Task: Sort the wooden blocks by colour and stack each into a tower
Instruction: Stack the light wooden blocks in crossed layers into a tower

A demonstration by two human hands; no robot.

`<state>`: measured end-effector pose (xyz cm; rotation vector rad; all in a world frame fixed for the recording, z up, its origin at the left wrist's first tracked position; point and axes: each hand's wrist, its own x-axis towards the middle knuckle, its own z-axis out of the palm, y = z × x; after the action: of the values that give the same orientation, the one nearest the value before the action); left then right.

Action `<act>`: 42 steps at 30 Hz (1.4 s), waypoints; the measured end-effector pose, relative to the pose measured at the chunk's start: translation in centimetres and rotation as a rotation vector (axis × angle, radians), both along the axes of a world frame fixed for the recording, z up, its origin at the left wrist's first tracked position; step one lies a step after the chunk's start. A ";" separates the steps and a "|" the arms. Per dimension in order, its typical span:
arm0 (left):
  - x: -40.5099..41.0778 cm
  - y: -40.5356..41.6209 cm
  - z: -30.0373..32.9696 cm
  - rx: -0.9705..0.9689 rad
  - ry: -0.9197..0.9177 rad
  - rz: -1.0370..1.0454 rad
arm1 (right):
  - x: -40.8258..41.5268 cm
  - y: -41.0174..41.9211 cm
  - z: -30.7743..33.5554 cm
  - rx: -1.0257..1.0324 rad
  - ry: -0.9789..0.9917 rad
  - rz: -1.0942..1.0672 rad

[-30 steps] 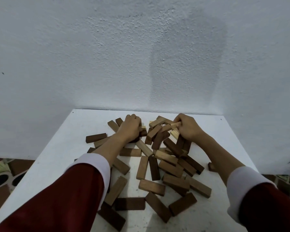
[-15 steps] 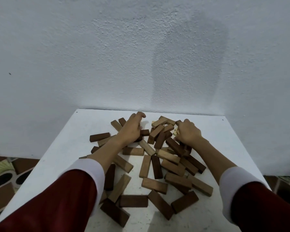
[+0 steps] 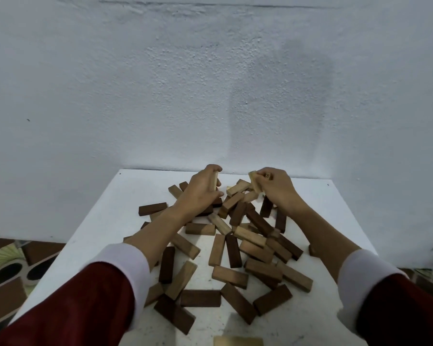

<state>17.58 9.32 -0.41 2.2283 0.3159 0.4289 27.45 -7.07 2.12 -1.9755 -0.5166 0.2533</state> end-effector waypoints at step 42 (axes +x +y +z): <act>-29.9 -3.3 -6.0 0.093 0.125 0.005 | -34.2 0.8 -4.5 -0.383 -0.212 0.094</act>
<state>-12.33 5.98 -6.44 2.3504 0.3745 0.3137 -6.75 -6.24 -2.38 -2.3692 -0.7422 0.2143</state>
